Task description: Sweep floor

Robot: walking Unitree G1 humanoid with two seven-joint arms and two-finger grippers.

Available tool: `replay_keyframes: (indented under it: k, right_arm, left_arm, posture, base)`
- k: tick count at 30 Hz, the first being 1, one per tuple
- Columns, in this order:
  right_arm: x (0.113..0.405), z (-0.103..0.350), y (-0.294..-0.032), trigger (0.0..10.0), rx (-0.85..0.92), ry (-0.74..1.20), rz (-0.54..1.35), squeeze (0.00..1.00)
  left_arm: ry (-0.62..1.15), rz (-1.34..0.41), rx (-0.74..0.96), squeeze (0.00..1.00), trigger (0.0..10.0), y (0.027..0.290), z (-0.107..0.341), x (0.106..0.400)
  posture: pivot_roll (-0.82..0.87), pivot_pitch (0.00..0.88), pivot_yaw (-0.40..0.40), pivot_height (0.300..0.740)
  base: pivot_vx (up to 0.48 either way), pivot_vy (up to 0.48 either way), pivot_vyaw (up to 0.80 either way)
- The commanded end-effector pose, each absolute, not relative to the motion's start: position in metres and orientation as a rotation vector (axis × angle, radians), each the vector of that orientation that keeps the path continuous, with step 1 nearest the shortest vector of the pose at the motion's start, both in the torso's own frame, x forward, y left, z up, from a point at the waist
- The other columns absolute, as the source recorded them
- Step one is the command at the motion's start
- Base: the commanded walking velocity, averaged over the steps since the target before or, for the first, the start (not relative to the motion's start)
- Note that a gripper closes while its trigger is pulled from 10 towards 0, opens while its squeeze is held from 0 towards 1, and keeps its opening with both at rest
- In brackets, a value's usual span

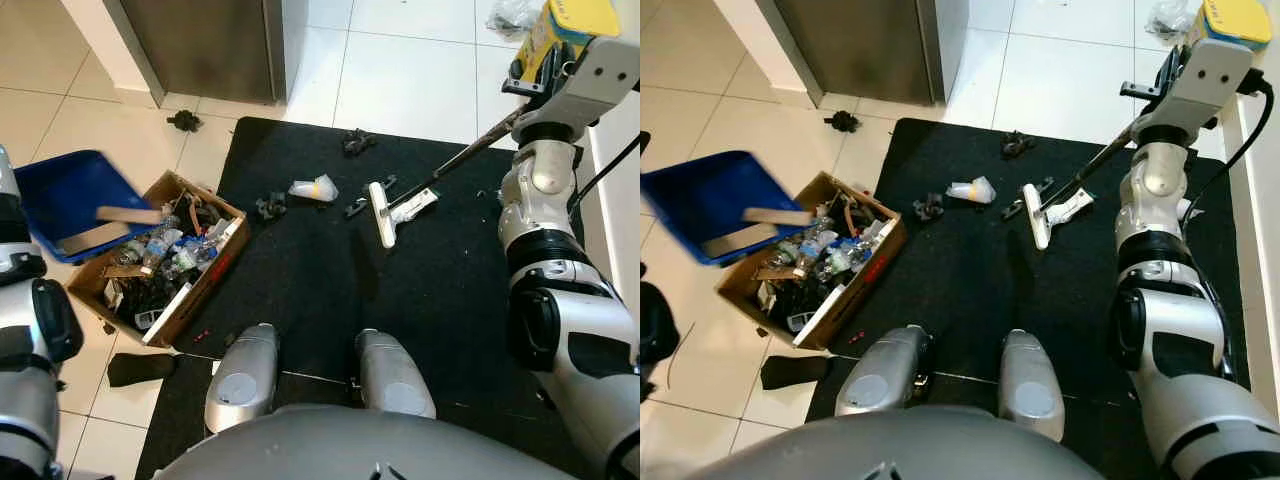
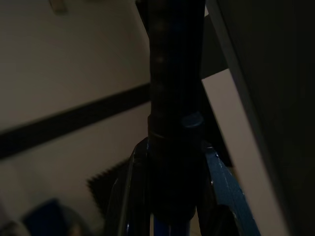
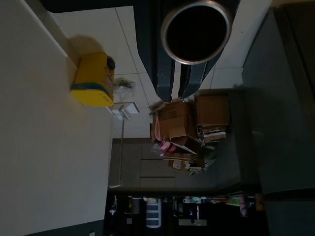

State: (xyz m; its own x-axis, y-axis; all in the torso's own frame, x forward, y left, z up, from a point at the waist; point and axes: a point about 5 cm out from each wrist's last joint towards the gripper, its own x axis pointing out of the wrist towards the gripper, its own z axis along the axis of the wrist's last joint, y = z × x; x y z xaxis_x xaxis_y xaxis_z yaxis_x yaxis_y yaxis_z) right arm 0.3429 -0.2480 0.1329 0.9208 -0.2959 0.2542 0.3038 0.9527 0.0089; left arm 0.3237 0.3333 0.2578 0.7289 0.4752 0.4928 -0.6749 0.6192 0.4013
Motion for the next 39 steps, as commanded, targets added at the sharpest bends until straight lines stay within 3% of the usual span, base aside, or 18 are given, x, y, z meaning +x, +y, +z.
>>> replay_keyframes:
  k: [1,7,22,27,29,32,36,38,39]
  right_arm:
    - [0.342,0.140,-0.251,10.0,-0.025,-0.294,-0.318,0.00]
    - [0.342,0.139,-0.251,10.0,-0.025,-0.291,-0.319,0.00]
    - [0.340,0.136,-0.251,10.0,-0.020,-0.287,-0.325,0.00]
    - [0.340,0.135,-0.251,10.0,-0.018,-0.285,-0.326,0.00]
    - [0.340,0.135,-0.251,10.0,-0.018,-0.284,-0.326,0.00]
    - [0.340,0.136,-0.251,10.0,-0.019,-0.284,-0.325,0.00]
    - [0.340,0.136,-0.251,10.0,-0.019,-0.283,-0.324,0.00]
    - [0.341,0.136,-0.251,10.0,-0.020,-0.283,-0.322,0.00]
    - [0.341,0.136,-0.251,10.0,-0.019,-0.283,-0.321,0.00]
  left_arm:
    - [-0.395,0.670,0.734,0.00,10.0,0.336,0.266,0.321]
    - [-0.334,0.528,0.861,0.00,10.0,0.321,0.247,0.331]
    - [-0.341,0.445,0.850,0.00,10.0,0.304,0.234,0.342]
    - [-0.270,0.445,0.645,0.00,10.0,0.310,0.227,0.345]
    - [-0.265,0.425,0.667,0.00,10.0,0.307,0.224,0.346]
    - [-0.251,0.417,0.556,0.00,10.0,0.306,0.219,0.347]
    - [-0.264,0.416,0.609,0.00,10.0,0.306,0.221,0.347]
    - [-0.282,0.423,0.558,0.00,10.0,0.306,0.224,0.347]
    - [-0.304,0.425,0.442,0.00,10.0,0.304,0.228,0.347]
  posture:
    - [0.17,0.000,-0.011,0.740]
    - [0.17,0.000,-0.009,0.740]
    - [0.16,0.000,0.001,0.740]
    - [0.16,0.000,0.000,0.740]
    - [0.16,0.000,-0.002,0.740]
    - [0.16,0.000,-0.002,0.740]
    - [0.16,0.000,-0.006,0.740]
    - [0.16,0.000,-0.008,0.740]
    - [0.16,0.000,-0.008,0.740]
  base:
    - [0.000,0.000,0.00]
    - [0.000,0.000,0.00]
    - [0.000,0.000,0.00]
    - [0.000,0.000,0.00]
    - [0.000,0.000,0.00]
    - [0.000,0.000,0.00]
    - [0.000,0.000,0.00]
    - [0.000,0.000,0.00]
    - [0.000,0.000,0.00]
